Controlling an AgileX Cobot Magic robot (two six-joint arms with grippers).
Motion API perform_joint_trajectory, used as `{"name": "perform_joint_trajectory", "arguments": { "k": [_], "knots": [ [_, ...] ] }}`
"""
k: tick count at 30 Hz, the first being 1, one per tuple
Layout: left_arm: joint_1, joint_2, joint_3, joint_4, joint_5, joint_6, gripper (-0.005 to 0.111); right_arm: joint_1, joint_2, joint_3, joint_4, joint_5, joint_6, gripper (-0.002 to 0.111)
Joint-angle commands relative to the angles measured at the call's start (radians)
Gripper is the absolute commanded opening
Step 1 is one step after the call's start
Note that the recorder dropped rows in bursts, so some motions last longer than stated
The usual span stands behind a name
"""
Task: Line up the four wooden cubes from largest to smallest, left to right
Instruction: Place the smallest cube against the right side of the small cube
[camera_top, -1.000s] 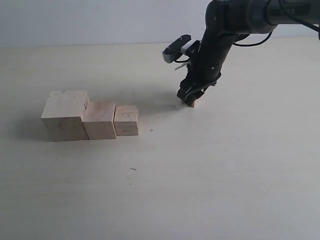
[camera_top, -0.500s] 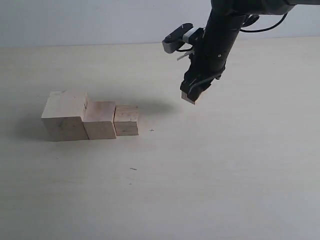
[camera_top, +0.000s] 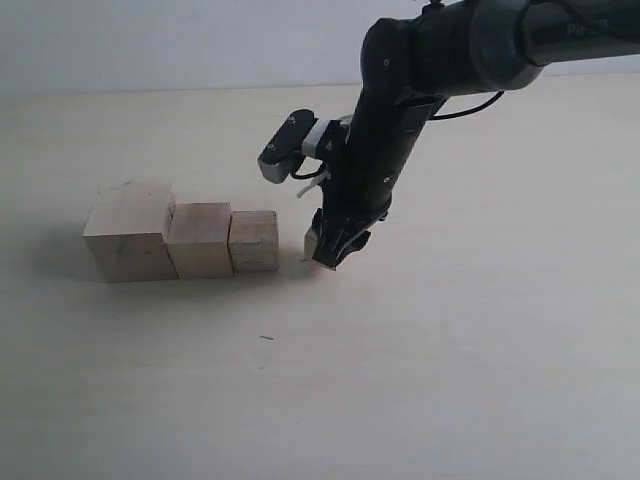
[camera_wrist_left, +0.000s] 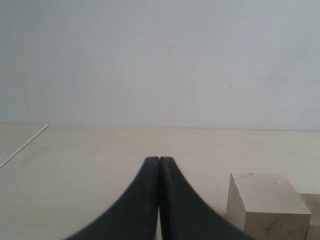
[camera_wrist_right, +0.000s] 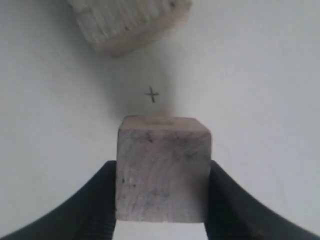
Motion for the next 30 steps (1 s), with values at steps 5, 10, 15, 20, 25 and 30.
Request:
{"name": "perform_joint_trajectory", "arguments": {
  "k": [5, 10, 15, 20, 25, 30],
  "knots": [
    [0.002, -0.007, 0.003, -0.010, -0.003, 0.001, 0.003, 0.028, -0.008, 0.006, -0.007, -0.053, -0.111, 0.000],
    [0.002, -0.007, 0.003, -0.010, -0.003, 0.001, 0.003, 0.028, -0.008, 0.006, -0.004, -0.084, -0.235, 0.000],
    [0.002, -0.007, 0.003, -0.010, -0.003, 0.001, 0.003, 0.028, 0.007, 0.006, -0.004, -0.093, -0.273, 0.000],
    [0.002, -0.007, 0.003, -0.010, -0.003, 0.001, 0.003, 0.028, 0.042, 0.006, -0.004, -0.100, -0.292, 0.000],
    [0.002, -0.007, 0.003, -0.010, -0.003, 0.001, 0.003, 0.028, 0.072, 0.006, -0.002, -0.119, -0.312, 0.000],
    [0.002, -0.007, 0.003, -0.010, -0.003, 0.001, 0.003, 0.028, 0.083, 0.003, 0.011, -0.146, -0.342, 0.000]
  ]
}}
